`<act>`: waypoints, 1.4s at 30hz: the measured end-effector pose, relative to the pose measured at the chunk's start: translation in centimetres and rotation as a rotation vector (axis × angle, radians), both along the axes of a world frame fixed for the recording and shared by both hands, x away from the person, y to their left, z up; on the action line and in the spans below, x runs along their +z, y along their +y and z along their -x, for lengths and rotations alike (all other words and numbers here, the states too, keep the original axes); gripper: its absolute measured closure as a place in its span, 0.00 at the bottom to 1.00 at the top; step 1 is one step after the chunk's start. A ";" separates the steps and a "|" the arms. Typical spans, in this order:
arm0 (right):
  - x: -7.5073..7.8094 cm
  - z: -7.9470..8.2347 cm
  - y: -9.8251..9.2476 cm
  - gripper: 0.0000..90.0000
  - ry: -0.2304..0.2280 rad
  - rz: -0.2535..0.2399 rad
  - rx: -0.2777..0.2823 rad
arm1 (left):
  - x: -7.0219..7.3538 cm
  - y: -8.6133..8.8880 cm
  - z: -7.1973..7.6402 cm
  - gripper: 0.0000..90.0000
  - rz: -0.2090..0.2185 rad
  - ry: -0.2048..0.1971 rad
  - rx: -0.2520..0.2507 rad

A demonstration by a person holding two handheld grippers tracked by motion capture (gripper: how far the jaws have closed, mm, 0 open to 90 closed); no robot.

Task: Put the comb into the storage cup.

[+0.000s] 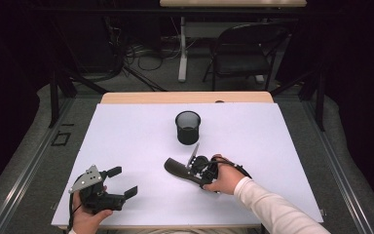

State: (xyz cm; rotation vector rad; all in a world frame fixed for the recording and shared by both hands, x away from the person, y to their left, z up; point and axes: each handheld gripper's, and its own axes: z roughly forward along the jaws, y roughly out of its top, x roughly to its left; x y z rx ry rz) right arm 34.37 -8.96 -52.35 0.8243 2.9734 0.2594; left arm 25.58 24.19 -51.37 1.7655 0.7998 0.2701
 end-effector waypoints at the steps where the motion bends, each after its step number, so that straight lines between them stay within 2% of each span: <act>1: 0.1 0.0 0.0 0.80 0.003 0.010 0.000 | 0.0 0.0 0.0 0.03 -0.001 0.000 0.000; 12: 0.8 0.2 -0.3 0.81 -0.012 -0.039 -0.014 | -0.1 0.0 0.0 0.03 0.002 0.002 0.005; 22: 1.2 0.2 -0.5 0.81 -0.029 -0.057 -0.013 | -0.1 0.1 -0.1 0.03 0.006 0.007 0.005; 28: 1.6 0.3 -0.7 0.81 -0.062 -0.091 -0.016 | -0.1 0.2 -0.1 0.03 0.014 0.006 0.012; 40: 2.3 0.4 -0.9 0.81 -0.102 -0.127 -0.015 | -0.2 0.2 -0.1 0.03 0.015 0.009 0.015; 42: 2.4 0.5 -0.9 0.81 -0.122 -0.144 -0.008 | -0.2 0.2 -0.2 0.03 0.015 0.009 0.013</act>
